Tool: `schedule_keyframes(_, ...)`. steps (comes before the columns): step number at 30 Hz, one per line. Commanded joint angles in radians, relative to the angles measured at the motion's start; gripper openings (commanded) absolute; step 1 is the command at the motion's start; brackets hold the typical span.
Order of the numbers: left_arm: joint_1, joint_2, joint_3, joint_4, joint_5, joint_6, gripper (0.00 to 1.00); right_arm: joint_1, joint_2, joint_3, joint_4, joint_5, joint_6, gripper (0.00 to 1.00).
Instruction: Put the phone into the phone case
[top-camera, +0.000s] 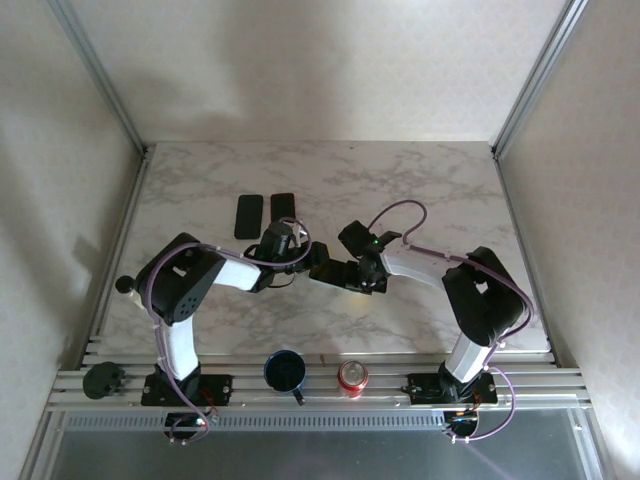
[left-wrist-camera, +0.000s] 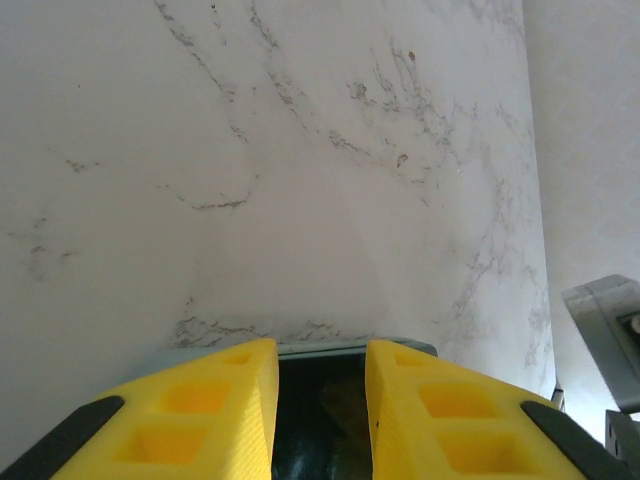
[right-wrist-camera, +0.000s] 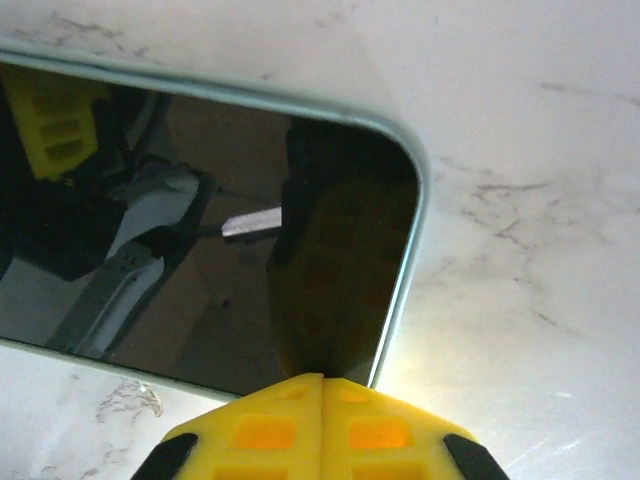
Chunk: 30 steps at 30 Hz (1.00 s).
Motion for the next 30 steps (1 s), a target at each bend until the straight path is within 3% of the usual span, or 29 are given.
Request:
schedule_keyframes(1,-0.009,0.049,-0.023,-0.057,0.005,-0.012,0.28,0.024,0.245,-0.166,0.117,-0.027,0.018,0.00)
schedule_keyframes(20,-0.003,0.151,0.194,-0.149,0.002,0.040,0.28,0.025,-0.079,-0.078,0.126,-0.070,0.159,0.00)
schedule_keyframes(30,0.033,0.027,0.223,-0.220,-0.029,0.078,0.28,0.000,-0.236,0.095,-0.052,-0.005,-0.011,0.00)
